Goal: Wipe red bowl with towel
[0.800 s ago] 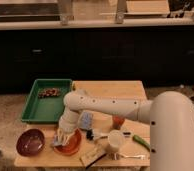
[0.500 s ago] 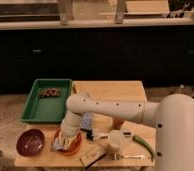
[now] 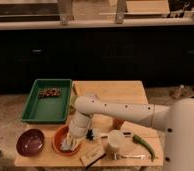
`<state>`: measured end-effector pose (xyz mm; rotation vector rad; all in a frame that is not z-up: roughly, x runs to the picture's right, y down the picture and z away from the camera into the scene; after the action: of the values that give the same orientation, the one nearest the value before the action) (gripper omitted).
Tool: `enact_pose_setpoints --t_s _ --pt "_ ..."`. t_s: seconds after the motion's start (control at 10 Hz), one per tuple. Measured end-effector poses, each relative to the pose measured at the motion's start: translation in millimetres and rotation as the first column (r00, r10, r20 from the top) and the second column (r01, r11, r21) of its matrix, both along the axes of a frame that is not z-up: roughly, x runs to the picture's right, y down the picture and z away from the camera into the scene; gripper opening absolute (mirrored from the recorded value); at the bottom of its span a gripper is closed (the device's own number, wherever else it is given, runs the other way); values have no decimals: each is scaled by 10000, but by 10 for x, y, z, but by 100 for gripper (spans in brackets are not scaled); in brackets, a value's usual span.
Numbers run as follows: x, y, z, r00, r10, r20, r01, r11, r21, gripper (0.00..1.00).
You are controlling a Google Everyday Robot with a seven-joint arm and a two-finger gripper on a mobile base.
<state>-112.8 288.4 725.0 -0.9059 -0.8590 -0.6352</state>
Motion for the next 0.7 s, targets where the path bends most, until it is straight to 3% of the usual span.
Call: enact_pose_setpoints --t_s 0.5,0.7 --pt "-17 -216 231 9996 64 -257 -59 9998 182 1" --pt "-224 -242 289 10000 10 7 -10 9998 219 1"
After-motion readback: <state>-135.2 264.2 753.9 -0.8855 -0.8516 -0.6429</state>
